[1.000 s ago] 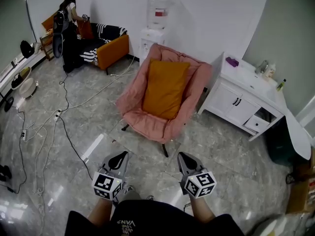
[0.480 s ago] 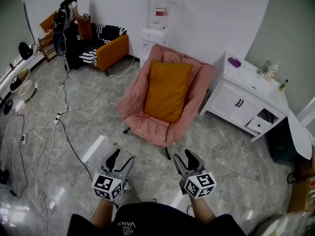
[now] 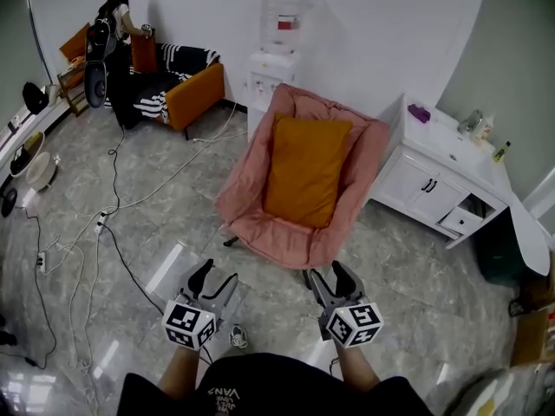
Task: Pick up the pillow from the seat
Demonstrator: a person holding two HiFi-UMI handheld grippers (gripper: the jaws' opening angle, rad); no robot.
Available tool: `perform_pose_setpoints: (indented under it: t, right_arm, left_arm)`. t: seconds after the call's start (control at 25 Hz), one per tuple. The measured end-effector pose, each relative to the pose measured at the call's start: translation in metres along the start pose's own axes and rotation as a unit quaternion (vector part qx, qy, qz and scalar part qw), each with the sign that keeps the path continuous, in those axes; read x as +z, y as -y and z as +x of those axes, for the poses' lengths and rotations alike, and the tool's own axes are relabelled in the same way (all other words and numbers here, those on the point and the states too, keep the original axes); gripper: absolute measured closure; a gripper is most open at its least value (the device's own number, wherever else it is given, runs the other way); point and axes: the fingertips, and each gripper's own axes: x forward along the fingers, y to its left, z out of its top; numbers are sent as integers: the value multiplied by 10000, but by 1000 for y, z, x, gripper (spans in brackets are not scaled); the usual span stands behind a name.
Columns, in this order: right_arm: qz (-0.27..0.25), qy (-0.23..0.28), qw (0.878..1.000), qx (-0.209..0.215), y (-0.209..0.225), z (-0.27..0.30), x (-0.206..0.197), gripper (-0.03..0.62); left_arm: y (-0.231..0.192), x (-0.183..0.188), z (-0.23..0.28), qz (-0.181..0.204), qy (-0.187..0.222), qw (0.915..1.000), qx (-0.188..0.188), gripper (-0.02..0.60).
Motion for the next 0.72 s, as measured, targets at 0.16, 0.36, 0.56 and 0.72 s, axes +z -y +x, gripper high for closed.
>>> perform_pose_setpoints:
  t: [0.16,0.36,0.56,0.72]
  right_arm:
    - [68,60,9997,-212,-12,29,1,353]
    - [207,111,9988,-433,-31,60,-3,358]
    - [347,54,9974,-622,-38,74,-10,361]
    - [383,-10,9961,-790,-24,84,-9,362]
  left_arm:
    - [-37,4,5,140,-26,9997,-176,319]
    - [-83,8,9,254,-100,9990,-340,319]
    - [-106,5,20,218,-167,9983,-516,319]
    - [-108,3,41,127,-192,9970,-743,321]
